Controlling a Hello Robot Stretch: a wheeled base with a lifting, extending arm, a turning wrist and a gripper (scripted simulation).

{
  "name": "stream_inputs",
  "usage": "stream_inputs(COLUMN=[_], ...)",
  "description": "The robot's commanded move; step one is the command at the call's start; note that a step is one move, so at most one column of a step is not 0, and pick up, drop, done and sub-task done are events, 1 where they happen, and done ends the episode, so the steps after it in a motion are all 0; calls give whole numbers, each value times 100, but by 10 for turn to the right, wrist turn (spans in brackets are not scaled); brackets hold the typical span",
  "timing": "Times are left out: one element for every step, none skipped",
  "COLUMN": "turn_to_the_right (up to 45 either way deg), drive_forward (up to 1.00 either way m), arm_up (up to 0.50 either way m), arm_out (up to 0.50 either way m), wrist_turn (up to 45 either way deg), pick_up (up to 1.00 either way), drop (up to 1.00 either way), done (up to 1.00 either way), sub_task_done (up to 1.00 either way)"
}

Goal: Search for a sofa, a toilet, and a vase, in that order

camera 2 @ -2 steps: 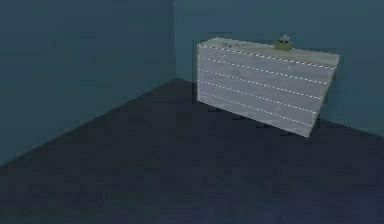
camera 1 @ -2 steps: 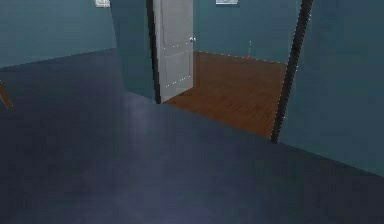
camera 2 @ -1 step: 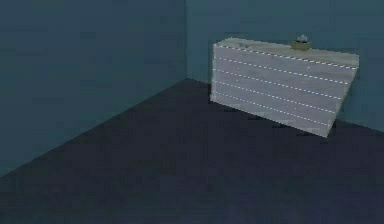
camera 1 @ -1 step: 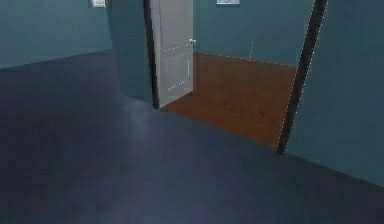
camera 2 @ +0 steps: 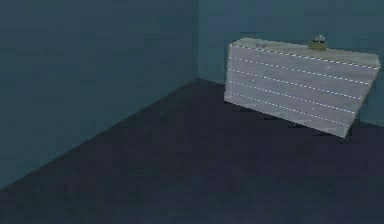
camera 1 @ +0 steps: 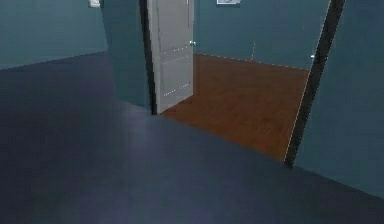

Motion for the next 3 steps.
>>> stream_inputs(turn_to_the_right=[90,0,0], drive_forward=[0,100,75], arm_up=[0,0,0], arm_out=[0,0,0], wrist_turn=[0,0,0], pick_up=[0,0,0], drop=[0,0,0], done=[0,0,0], sub_task_done=[0,0,0])
